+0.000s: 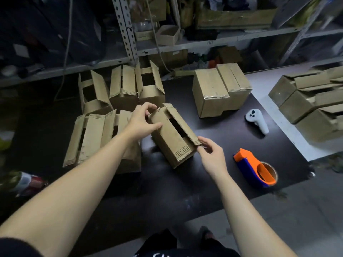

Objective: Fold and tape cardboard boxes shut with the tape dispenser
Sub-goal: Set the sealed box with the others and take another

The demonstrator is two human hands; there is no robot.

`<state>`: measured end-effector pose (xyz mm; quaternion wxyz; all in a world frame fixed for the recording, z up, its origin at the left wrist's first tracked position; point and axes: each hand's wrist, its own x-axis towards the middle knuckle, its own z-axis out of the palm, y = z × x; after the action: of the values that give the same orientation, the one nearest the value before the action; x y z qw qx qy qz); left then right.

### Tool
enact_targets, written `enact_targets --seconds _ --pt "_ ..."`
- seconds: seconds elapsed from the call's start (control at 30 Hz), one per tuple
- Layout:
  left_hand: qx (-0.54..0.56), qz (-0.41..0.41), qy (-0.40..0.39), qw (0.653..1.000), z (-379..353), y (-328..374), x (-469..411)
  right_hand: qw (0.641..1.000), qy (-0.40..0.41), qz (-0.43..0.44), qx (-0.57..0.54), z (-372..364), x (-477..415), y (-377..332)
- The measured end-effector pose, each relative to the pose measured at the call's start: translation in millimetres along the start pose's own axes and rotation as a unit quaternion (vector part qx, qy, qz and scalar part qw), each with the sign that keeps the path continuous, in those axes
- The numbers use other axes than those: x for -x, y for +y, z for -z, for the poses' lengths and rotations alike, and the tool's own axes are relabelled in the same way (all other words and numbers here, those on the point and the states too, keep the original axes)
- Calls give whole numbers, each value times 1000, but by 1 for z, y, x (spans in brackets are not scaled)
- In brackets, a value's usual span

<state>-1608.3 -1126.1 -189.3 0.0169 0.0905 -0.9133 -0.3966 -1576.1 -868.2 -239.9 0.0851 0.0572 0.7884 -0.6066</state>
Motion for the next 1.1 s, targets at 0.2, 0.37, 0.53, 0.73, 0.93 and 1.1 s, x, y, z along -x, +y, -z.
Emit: enact_targets --seconds 0.2,0.37,0.53,0.73,0.93,1.1 --pt "10 18 48 999 -35 26 38 995 -25 -12 -95 49 15 8" --pt "60 62 78 993 -74 57 78 993 -52 -4 -104 92 22 20" --pt "91 102 97 986 -111 77 116 992 -84 43 -88 126 18 27" --pt "75 118 112 984 -147 77 158 988 -127 92 5 147 22 36" --pt "58 139 94 984 -155 74 184 979 -146 92 106 151 25 39" --pt "48 147 61 986 -153 70 178 975 -157 75 136 151 26 36"
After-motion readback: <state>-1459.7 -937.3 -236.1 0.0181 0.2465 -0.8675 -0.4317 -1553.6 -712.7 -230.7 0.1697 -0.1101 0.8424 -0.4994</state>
